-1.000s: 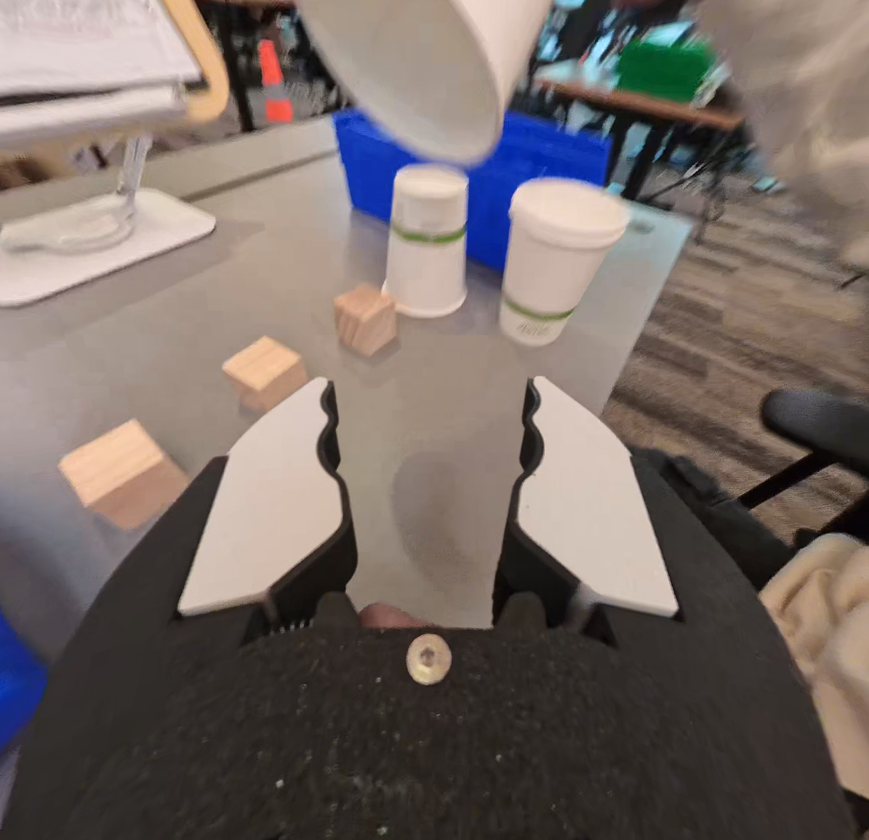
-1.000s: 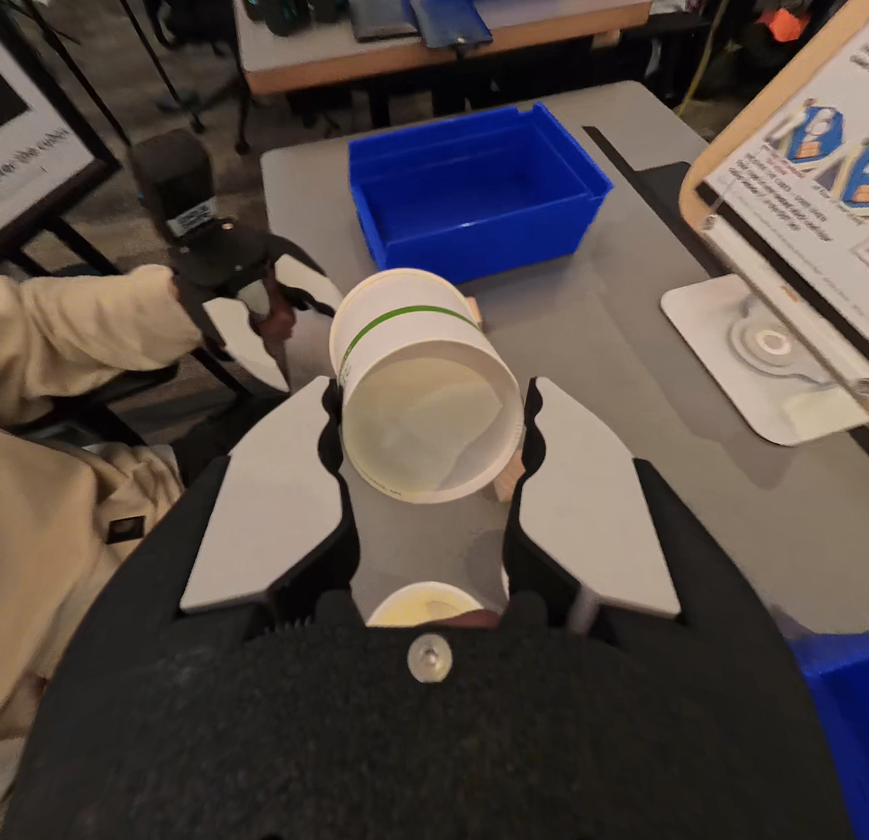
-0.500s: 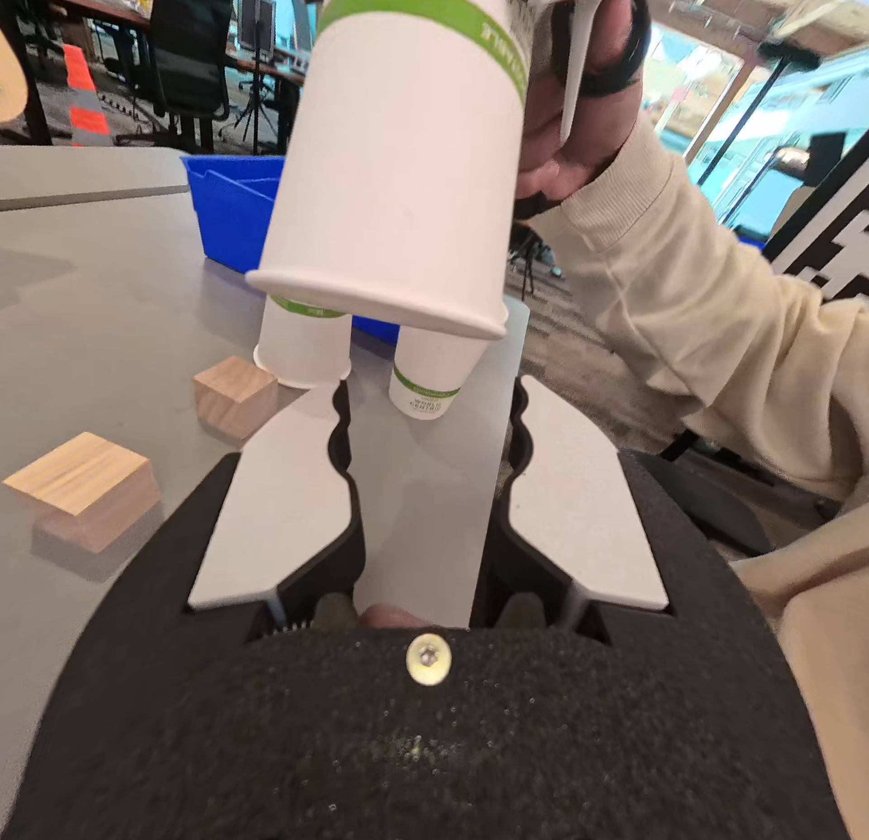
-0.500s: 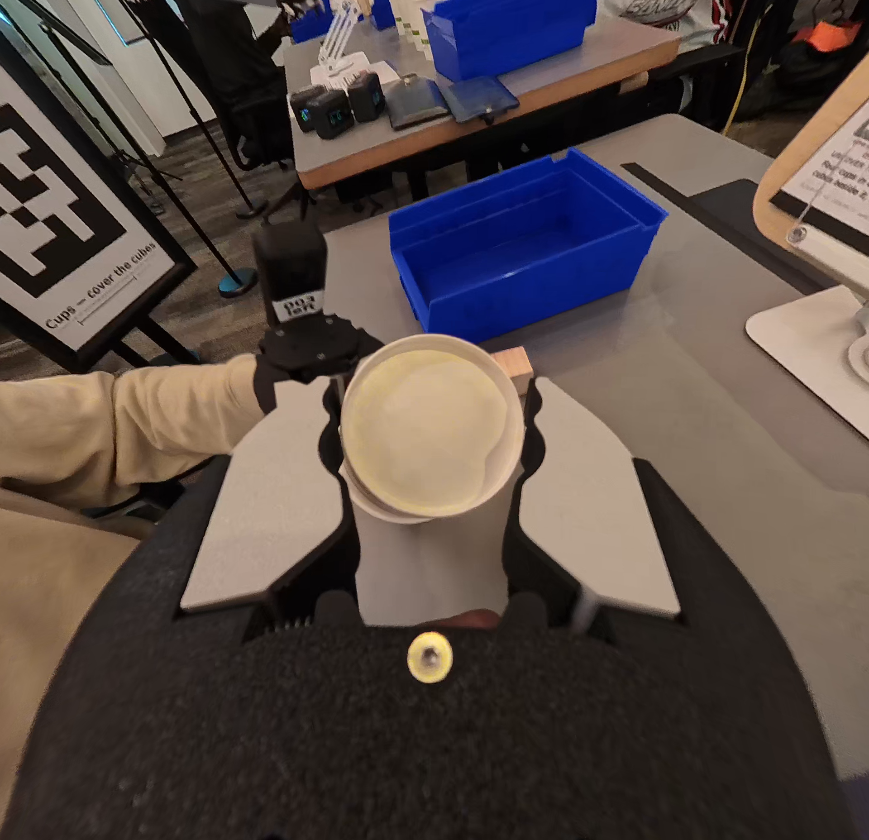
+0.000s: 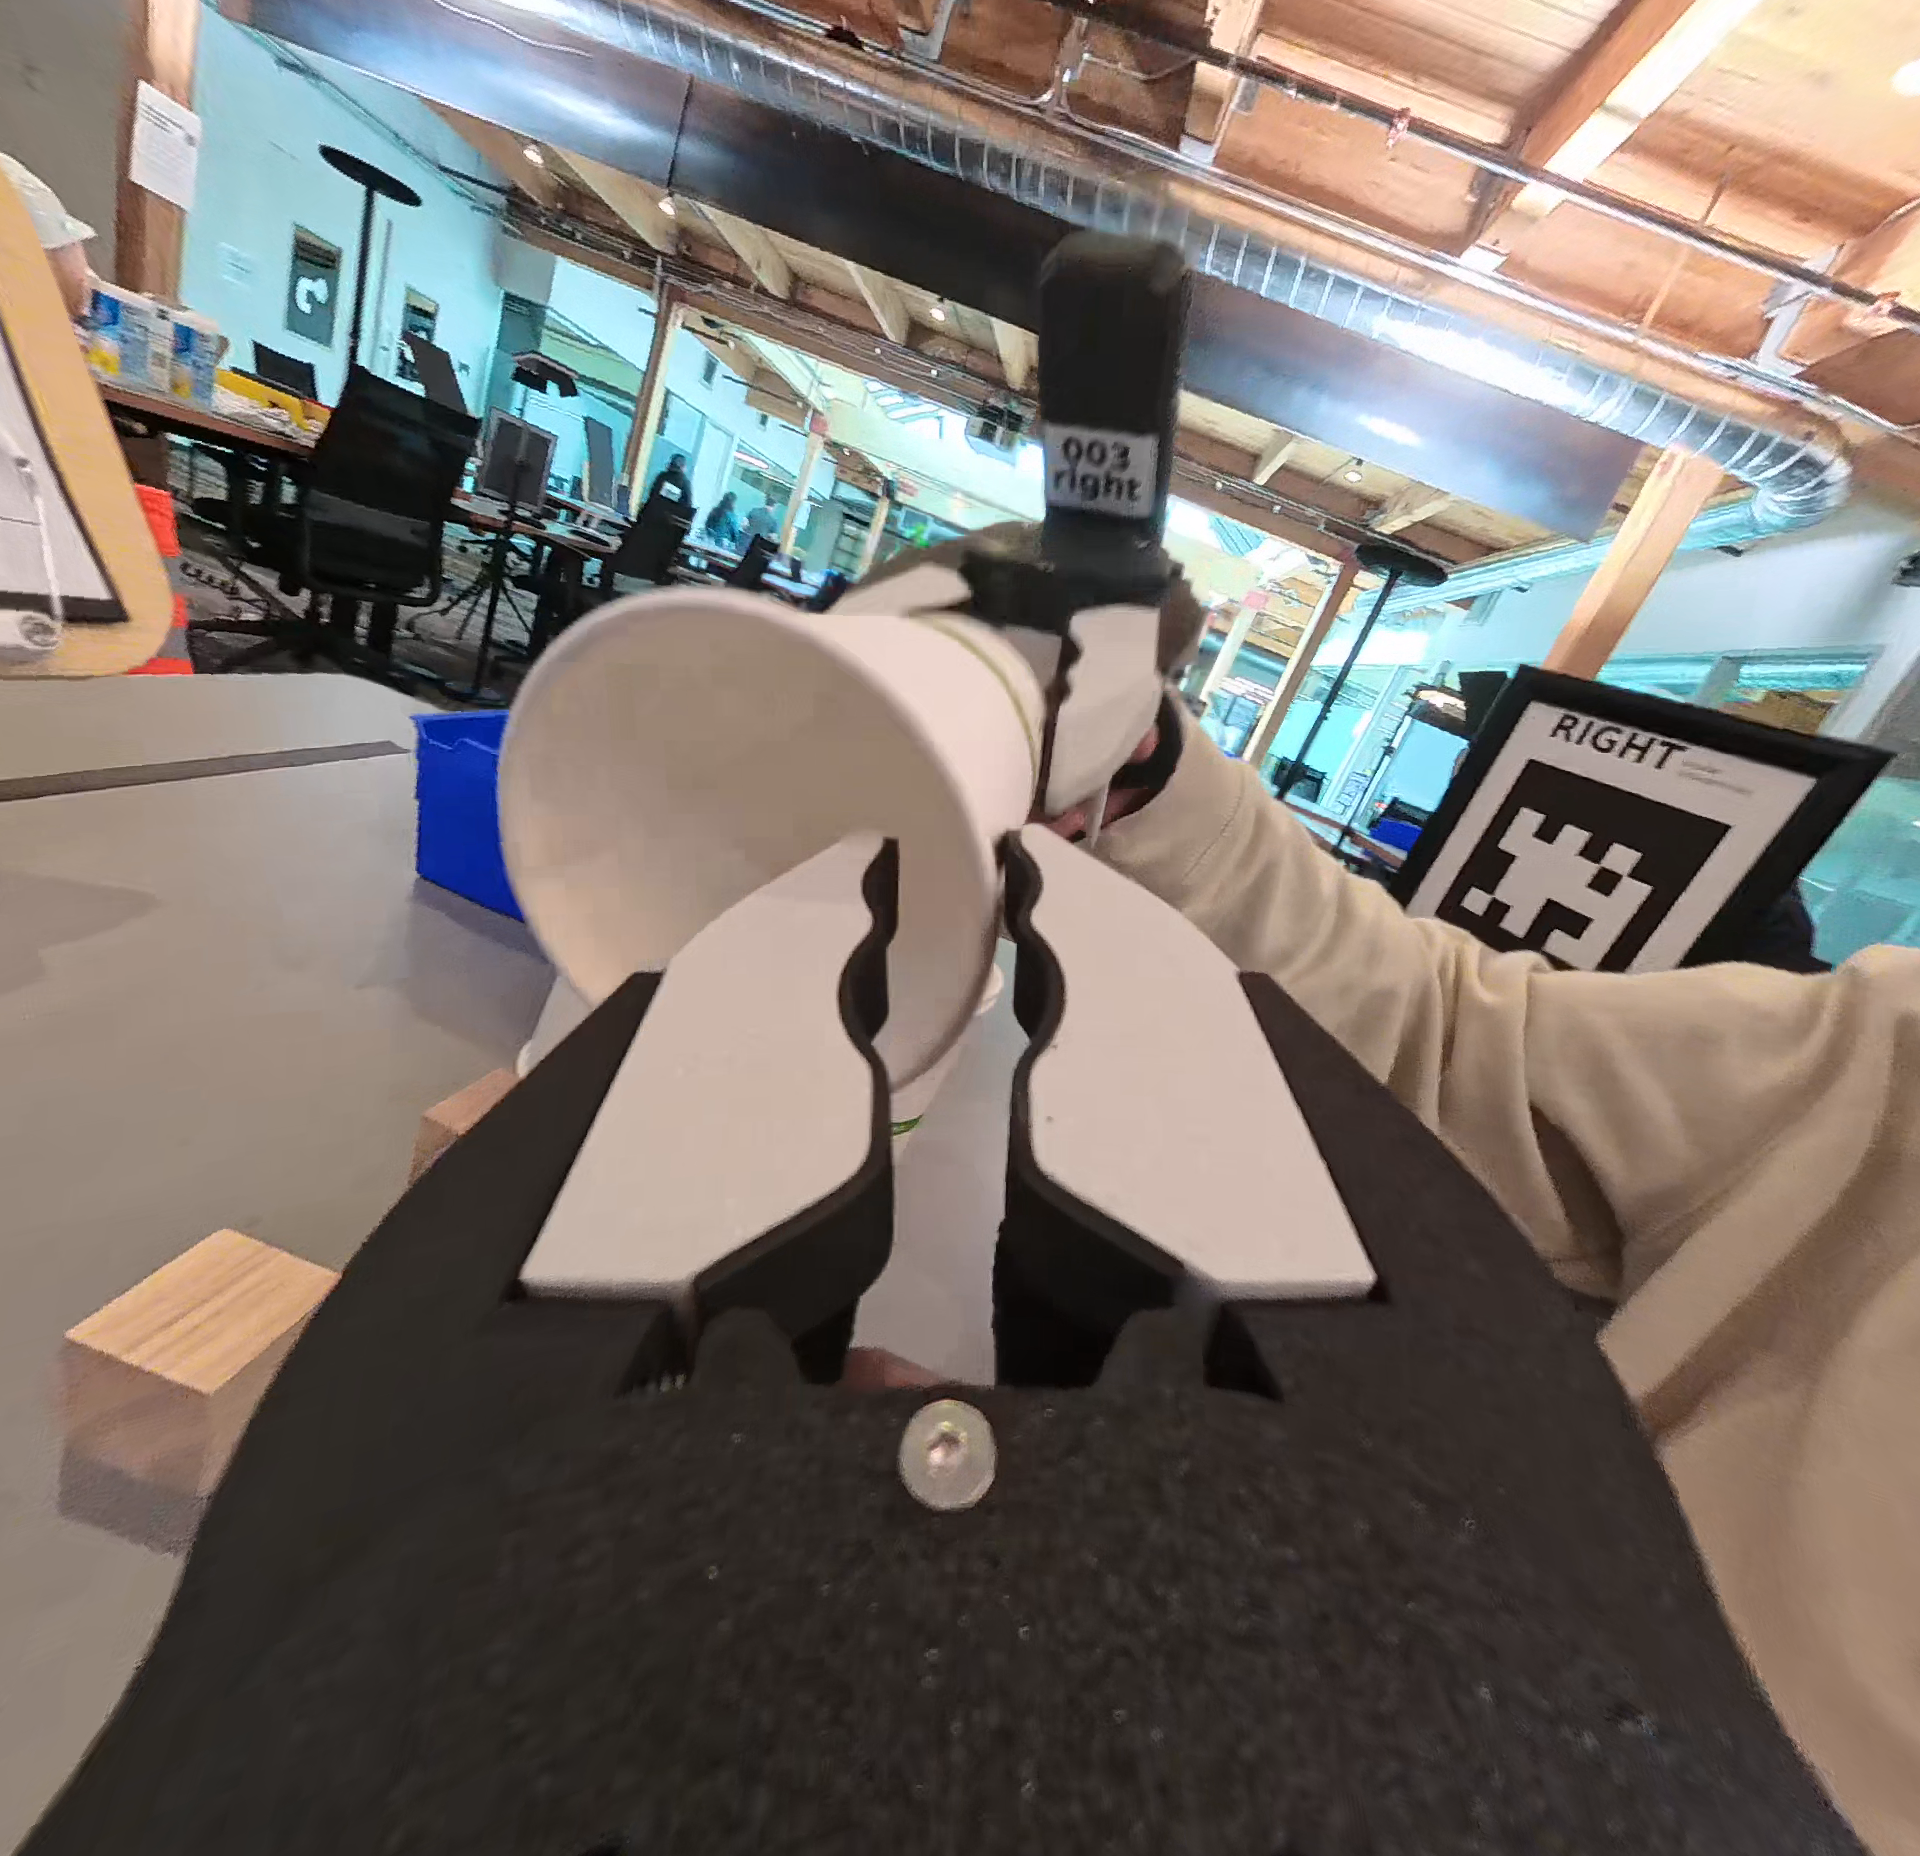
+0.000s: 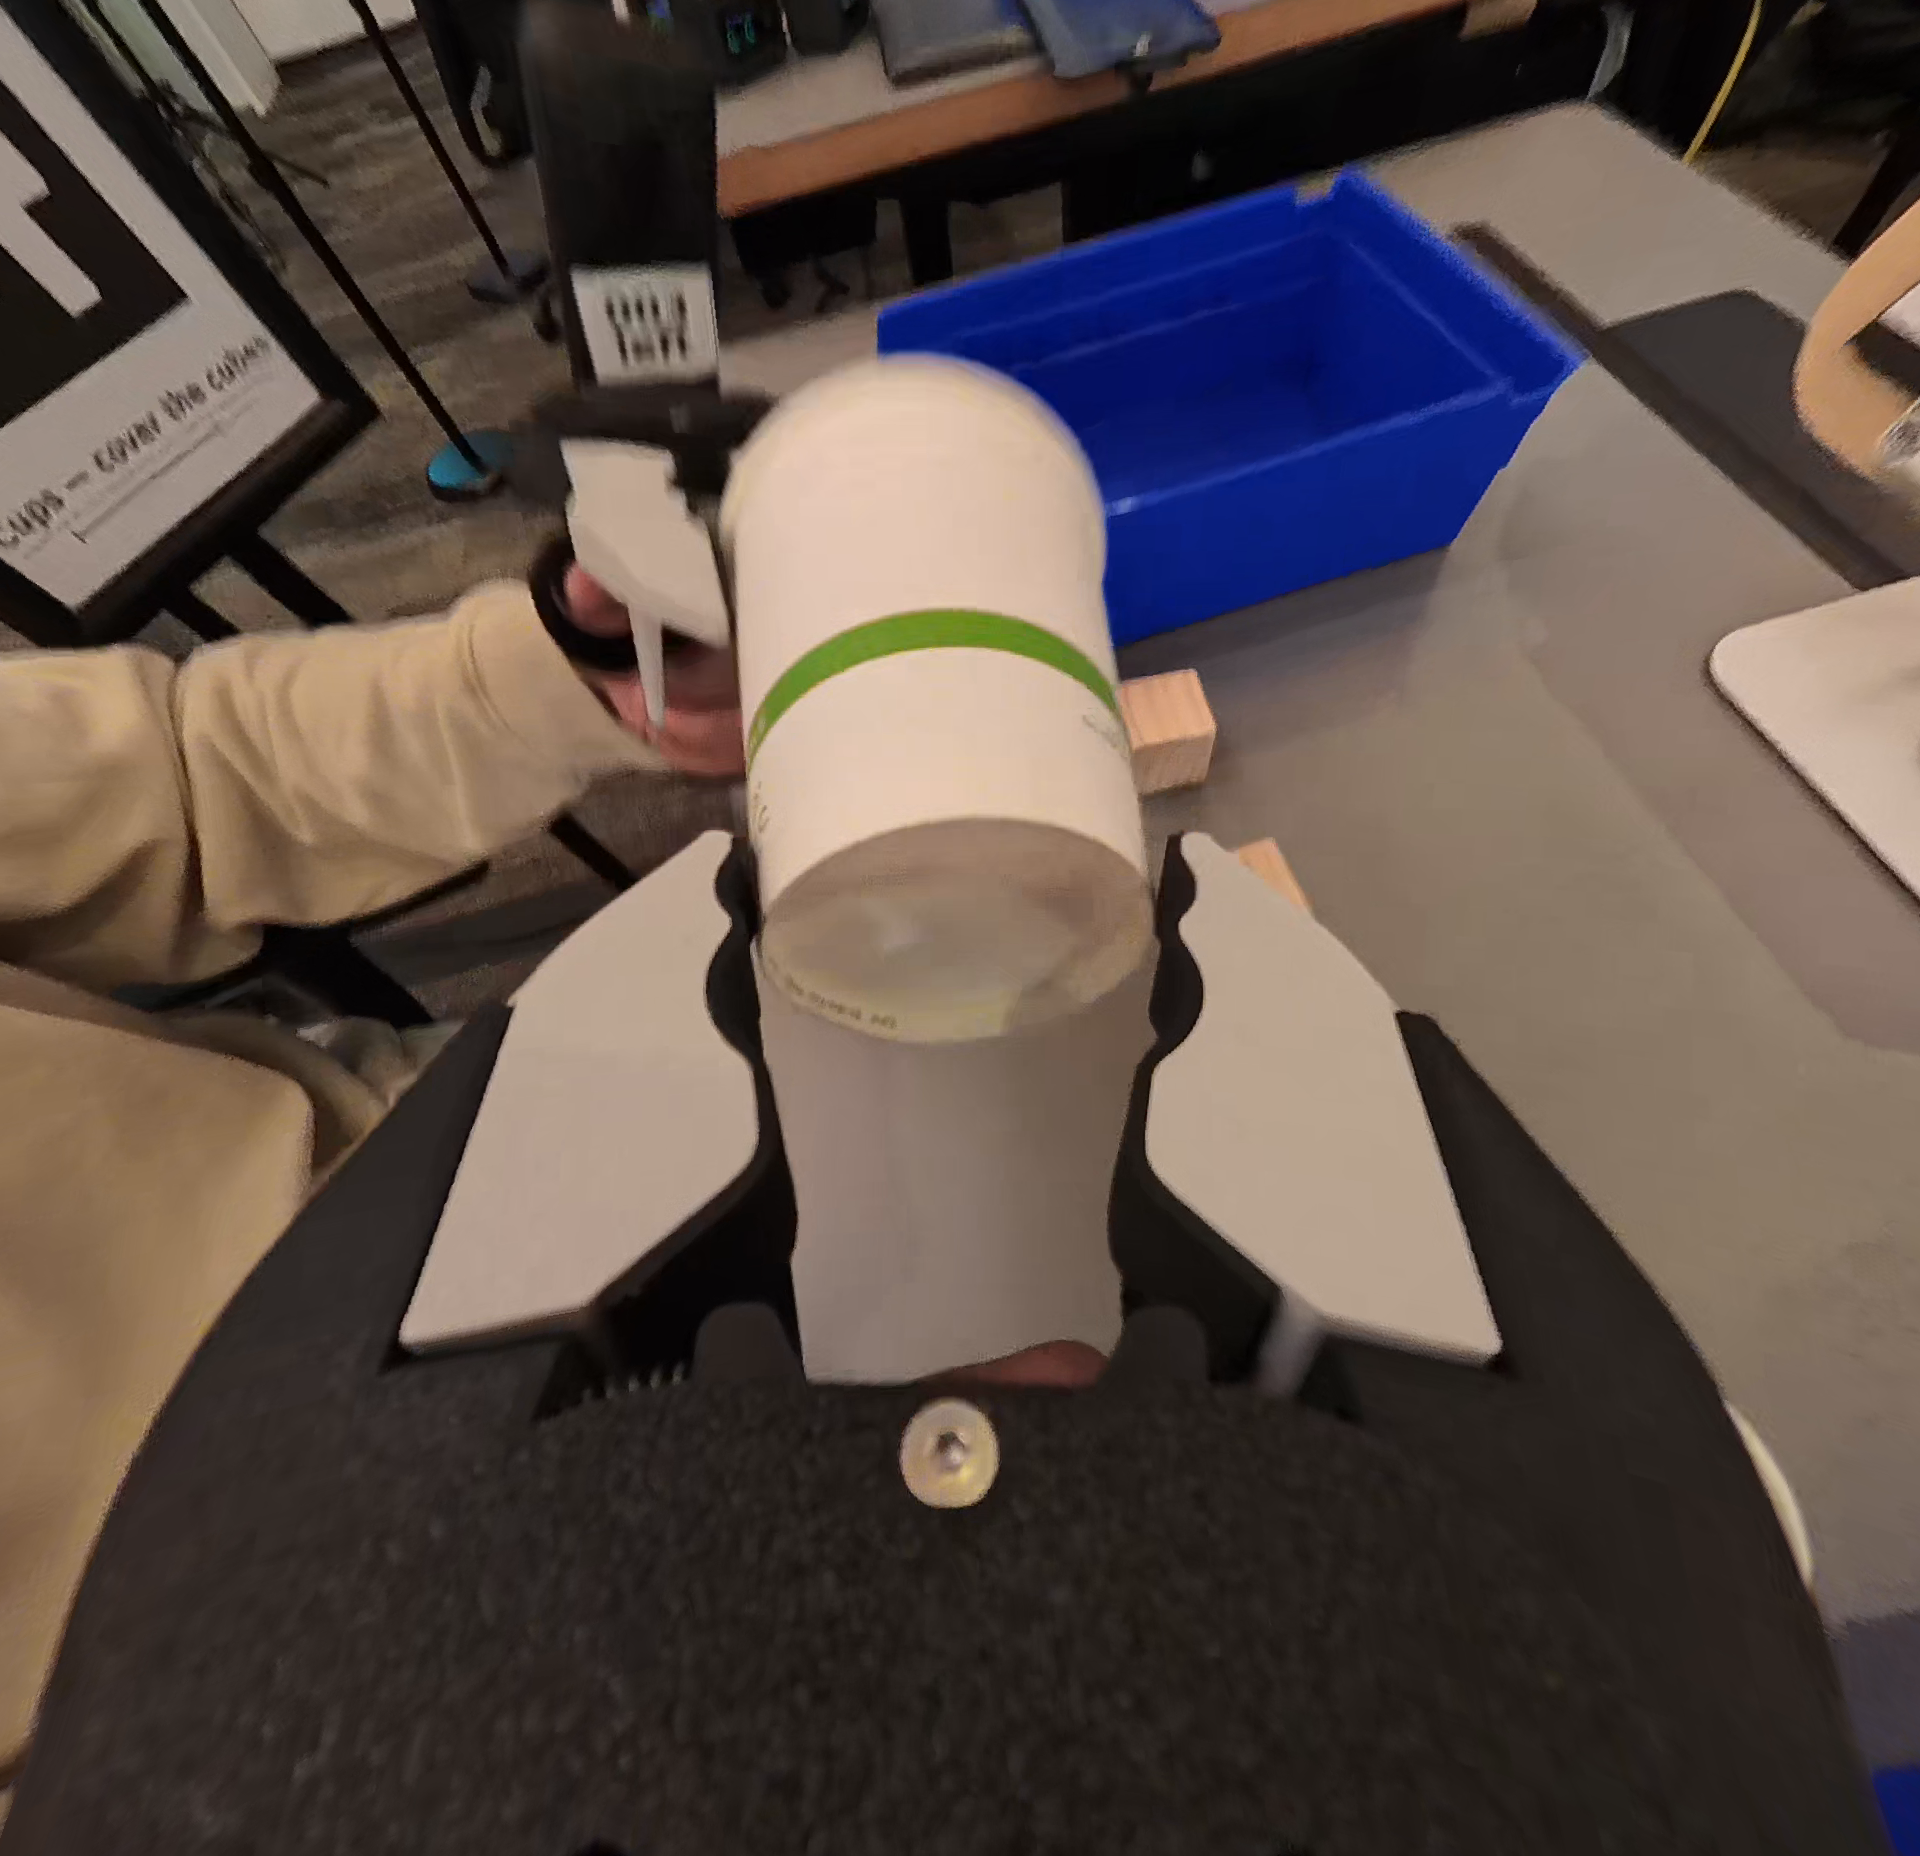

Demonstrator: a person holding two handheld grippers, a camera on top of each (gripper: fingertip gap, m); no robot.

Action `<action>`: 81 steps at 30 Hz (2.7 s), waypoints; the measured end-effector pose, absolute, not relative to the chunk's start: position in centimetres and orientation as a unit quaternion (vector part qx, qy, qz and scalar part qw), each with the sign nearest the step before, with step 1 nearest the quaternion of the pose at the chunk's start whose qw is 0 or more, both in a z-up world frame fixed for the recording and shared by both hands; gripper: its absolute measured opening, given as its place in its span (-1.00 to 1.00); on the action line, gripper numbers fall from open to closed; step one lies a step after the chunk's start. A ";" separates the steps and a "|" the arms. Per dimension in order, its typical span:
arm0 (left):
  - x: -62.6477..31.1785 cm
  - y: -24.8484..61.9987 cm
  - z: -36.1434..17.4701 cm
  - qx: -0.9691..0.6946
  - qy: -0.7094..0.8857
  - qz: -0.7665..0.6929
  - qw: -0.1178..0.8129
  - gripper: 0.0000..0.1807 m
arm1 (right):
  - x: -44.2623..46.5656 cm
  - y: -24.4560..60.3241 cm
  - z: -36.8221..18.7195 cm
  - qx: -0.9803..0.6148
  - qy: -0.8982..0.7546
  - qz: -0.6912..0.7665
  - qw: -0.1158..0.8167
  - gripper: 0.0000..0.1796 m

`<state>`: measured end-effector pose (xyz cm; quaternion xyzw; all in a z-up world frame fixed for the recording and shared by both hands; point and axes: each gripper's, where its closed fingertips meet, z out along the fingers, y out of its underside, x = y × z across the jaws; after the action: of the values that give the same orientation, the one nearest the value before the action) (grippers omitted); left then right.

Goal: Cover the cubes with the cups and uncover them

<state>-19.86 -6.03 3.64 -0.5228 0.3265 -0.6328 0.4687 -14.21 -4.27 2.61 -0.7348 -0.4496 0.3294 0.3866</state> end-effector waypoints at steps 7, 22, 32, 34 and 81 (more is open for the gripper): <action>-18.7 -7.1 2.7 -0.562 0.441 -0.566 0.411 -0.97 | -11.4 -5.6 -1.1 -0.749 -0.482 0.239 0.387 -0.22; -19.6 -10.4 -1.8 -0.554 0.604 -0.461 0.341 -0.97 | -9.9 -8.4 -0.6 -0.744 -0.518 0.264 0.328 -0.10; -19.0 -12.8 -0.8 -0.500 0.640 -0.482 0.328 -0.98 | -15.9 -9.4 -0.6 -0.703 -0.492 0.489 0.156 -0.09; -18.9 -12.9 -0.5 -0.493 0.639 -0.492 0.326 -0.97 | -16.7 -9.1 -1.3 -0.707 -0.503 0.474 0.152 -0.07; -20.0 -8.9 -9.4 -0.723 0.321 -0.281 0.543 -0.40 | 2.1 -6.4 -2.2 -0.728 -0.067 0.069 0.679 -0.08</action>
<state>-19.98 -8.92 -9.40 -0.7230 0.3214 -0.2809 0.5432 2.08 -6.44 -2.18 -0.7281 -0.0667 0.0695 0.6786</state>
